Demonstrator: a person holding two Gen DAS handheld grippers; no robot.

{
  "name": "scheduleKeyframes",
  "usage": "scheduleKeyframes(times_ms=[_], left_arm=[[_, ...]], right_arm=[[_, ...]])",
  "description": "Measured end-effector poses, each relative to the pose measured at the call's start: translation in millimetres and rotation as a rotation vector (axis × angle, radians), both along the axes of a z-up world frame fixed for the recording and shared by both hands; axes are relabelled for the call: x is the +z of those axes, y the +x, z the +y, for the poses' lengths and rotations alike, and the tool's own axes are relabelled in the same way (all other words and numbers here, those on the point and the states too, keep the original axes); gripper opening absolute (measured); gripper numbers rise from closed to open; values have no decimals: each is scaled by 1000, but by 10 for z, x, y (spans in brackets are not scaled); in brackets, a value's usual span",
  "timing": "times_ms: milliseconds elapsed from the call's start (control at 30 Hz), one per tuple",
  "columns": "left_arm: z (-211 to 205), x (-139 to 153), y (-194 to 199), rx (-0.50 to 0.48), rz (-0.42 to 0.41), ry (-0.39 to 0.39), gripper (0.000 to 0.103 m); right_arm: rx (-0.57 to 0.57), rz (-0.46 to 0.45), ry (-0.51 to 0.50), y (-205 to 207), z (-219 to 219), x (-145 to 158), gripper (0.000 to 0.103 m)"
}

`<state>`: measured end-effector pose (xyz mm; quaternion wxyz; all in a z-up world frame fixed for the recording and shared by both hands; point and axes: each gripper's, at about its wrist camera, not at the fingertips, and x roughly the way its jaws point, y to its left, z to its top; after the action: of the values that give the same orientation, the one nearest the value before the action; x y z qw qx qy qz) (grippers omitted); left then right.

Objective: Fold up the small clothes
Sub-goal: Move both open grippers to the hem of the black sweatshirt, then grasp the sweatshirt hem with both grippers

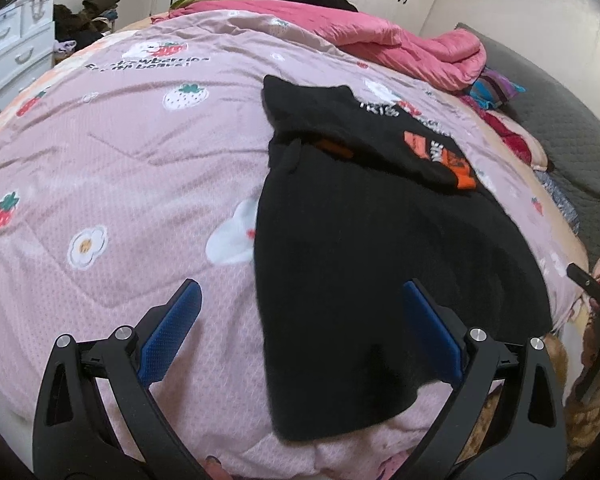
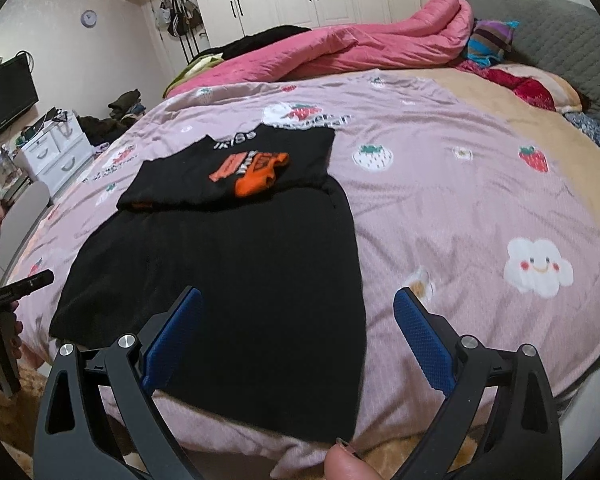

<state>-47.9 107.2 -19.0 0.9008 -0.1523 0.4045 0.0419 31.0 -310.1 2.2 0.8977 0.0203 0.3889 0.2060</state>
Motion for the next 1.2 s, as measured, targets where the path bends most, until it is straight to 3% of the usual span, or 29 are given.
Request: scheduleKeyframes(times_ms=[433,533,633,833,967,1100,1167,1200], left_arm=[[-105,-195,-240,13,23,-18,93],[-134,-224,-261,0,29,-38,80],[-141,-265,-279,-2,35,-58,75],[-138,-301,-312,4,42,-72,74],[-142,-326,-347,8,46,-74,74],[-123,-338,-367,19,54,-94,74],[-115,-345,-381,20,57,-103,74],[-103,-355,-404,23,60,-117,74]], right_arm=[[18,59,-6,-226,-118,-208,96],[29,67,-19,-285,-125,-250,96],[45,89,-23,-309,-117,-309,95],[73,113,-46,-351,-53,-403,67],[48,157,-76,-294,-42,-539,58],[38,167,-33,-270,-82,-630,47],[42,141,-27,-295,-88,-587,24],[48,120,-21,-309,-98,-541,18]])
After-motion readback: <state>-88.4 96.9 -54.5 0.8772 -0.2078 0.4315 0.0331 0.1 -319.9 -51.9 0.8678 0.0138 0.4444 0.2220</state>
